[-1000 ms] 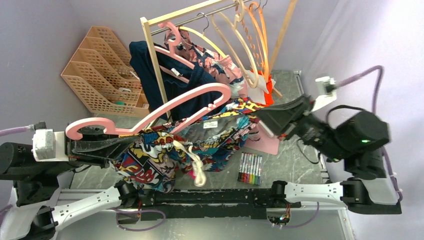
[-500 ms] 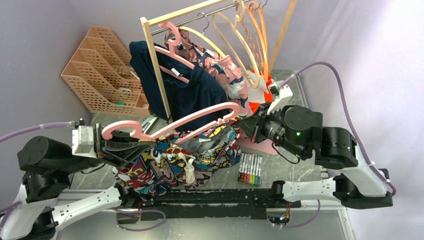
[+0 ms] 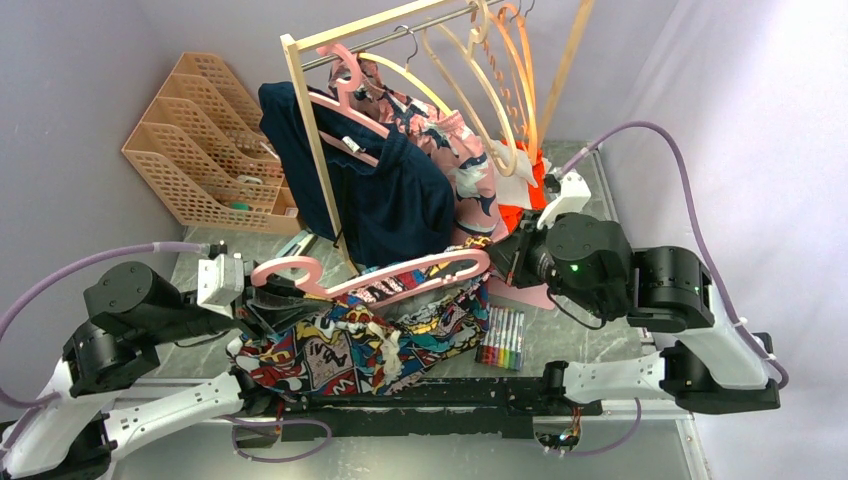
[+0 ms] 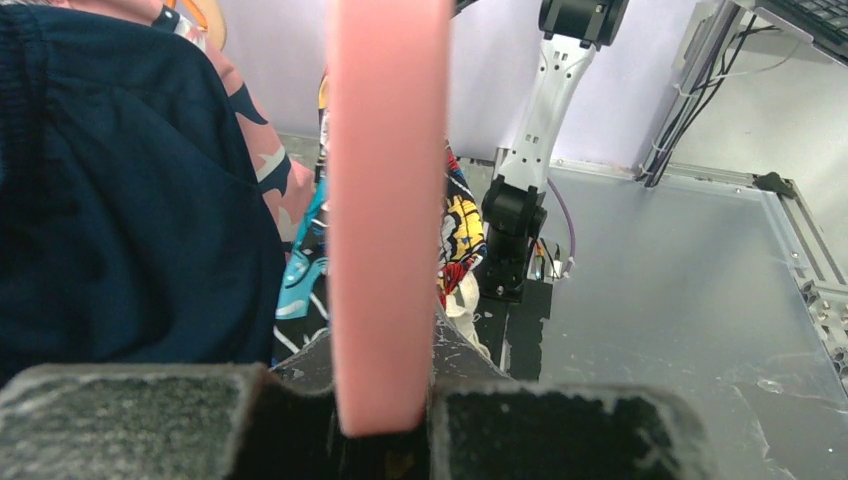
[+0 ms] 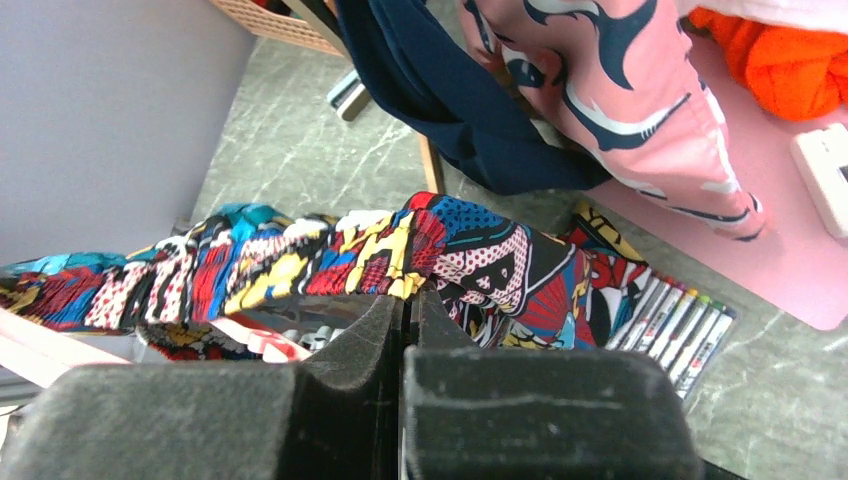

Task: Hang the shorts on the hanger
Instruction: Hang the shorts on the hanger.

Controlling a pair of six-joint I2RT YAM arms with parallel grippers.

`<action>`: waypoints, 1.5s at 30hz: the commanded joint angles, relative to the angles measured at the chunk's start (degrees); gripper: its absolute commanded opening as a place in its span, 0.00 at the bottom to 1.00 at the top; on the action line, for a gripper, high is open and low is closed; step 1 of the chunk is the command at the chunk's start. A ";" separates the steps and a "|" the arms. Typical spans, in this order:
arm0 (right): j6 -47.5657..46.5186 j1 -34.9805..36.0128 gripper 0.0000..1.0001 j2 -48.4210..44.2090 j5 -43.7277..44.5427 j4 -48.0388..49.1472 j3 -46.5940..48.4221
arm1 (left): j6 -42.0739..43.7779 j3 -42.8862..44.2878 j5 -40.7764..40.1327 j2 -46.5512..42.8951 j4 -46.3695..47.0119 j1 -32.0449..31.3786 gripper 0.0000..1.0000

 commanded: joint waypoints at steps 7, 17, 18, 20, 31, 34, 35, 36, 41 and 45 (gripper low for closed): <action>5.84 0.02 0.00 0.21 3.74 -5.71 3.27 | 1.29 -1.19 -1.63 0.07 -5.60 0.12 0.07; 5.91 -0.10 0.00 2.18 2.38 -8.02 5.60 | 2.53 -3.86 -7.53 0.67 -9.35 0.12 0.07; 5.58 -0.02 0.00 2.51 1.80 -8.02 5.88 | 2.65 -3.93 -7.98 1.15 -9.73 0.12 0.07; 5.00 -0.03 0.00 3.47 0.09 -8.04 6.59 | 2.66 -4.26 -8.01 1.99 -9.92 0.12 0.07; 2.98 -0.05 0.00 8.45 -5.63 -7.09 11.46 | 1.92 -7.42 -4.18 5.42 -3.24 0.12 0.07; 4.86 -0.10 0.00 7.91 -2.39 -7.91 12.04 | 1.47 -8.03 -2.78 6.59 -2.12 0.07 0.07; 5.84 -0.03 0.00 7.17 -1.38 -7.85 11.73 | 1.28 -8.48 -2.31 6.66 -1.62 0.10 0.07; 7.09 -0.07 0.00 6.43 -0.13 -7.60 11.14 | 0.97 -9.08 -1.86 6.67 -0.94 0.10 0.07; 12.82 -0.08 0.00 3.31 6.50 -6.48 7.94 | -0.30 -12.46 0.07 6.11 3.35 0.12 0.07; 14.88 -0.15 0.00 1.82 8.59 -8.07 4.40 | -0.35 -13.33 -1.89 3.75 5.31 0.12 0.07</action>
